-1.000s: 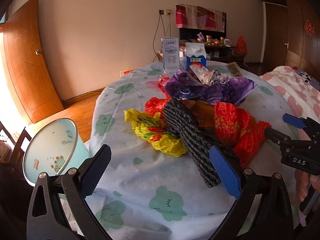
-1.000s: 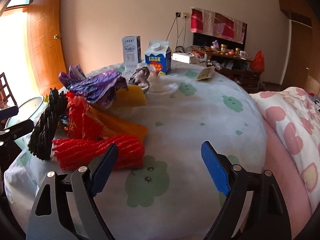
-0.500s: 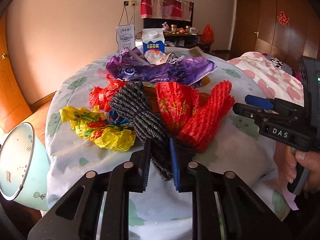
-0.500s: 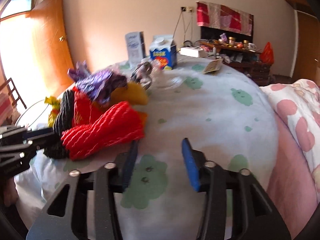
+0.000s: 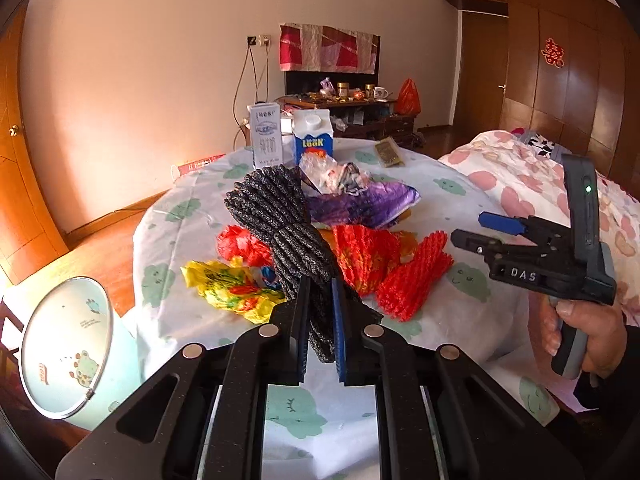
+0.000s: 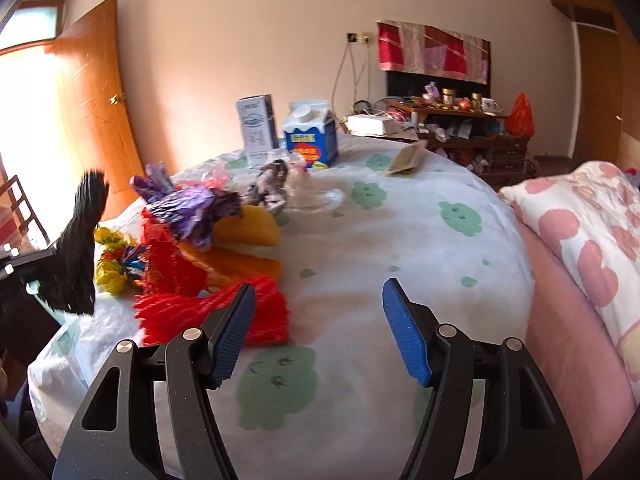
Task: Collect trash
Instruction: 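Grasp the black knitted bundle with the left gripper while the right gripper grasps the red mesh net, then carry the black bundle over the blue bucket with the left gripper while the right carries the red net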
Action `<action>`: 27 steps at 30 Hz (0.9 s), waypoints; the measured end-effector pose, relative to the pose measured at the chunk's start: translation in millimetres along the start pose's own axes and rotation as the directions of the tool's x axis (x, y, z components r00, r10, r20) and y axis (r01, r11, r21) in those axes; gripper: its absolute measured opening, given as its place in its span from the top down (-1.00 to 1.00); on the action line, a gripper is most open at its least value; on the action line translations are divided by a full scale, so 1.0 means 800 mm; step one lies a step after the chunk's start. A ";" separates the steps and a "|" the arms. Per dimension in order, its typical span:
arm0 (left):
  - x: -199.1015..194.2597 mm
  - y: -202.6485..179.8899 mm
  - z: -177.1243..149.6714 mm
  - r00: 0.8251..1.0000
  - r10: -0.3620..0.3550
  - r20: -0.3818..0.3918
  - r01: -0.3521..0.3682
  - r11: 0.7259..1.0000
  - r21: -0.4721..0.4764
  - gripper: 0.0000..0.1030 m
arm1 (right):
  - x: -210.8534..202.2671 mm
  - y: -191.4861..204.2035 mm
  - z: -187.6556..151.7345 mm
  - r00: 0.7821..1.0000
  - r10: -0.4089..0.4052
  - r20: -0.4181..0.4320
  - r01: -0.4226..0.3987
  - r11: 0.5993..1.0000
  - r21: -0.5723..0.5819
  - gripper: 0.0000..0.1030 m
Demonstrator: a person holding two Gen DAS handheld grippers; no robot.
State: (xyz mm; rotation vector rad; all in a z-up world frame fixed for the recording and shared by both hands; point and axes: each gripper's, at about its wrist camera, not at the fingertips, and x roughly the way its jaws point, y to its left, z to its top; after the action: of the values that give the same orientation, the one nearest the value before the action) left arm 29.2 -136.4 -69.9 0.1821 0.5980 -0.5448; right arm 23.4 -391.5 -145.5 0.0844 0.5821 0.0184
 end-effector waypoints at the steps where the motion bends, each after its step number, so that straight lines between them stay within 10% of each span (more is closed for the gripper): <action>1: -0.006 0.007 0.003 1.000 0.015 0.009 -0.015 1.000 -0.006 0.81 | 0.003 0.005 0.000 1.000 0.013 -0.009 -0.014 1.000 -0.013 -0.27; 5: -0.022 0.047 0.001 0.996 0.089 0.004 -0.089 0.995 -0.047 0.81 | 0.026 0.024 -0.001 0.996 0.051 -0.068 -0.055 0.997 -0.061 -0.23; 13: -0.032 0.113 -0.025 0.980 0.190 -0.061 -0.196 0.975 -0.109 0.81 | 0.037 0.040 0.000 0.987 0.103 -0.126 -0.114 0.990 -0.080 0.70; 27: -0.067 0.183 -0.033 0.946 0.320 -0.050 -0.324 0.932 -0.161 0.81 | -0.058 0.112 0.057 0.972 0.235 0.019 -0.230 0.962 -0.146 0.74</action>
State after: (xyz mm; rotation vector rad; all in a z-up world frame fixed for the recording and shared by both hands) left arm 57.7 19.2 -59.0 0.1238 0.6184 -0.1730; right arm 10.4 -307.4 -74.4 0.0128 0.5308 0.2864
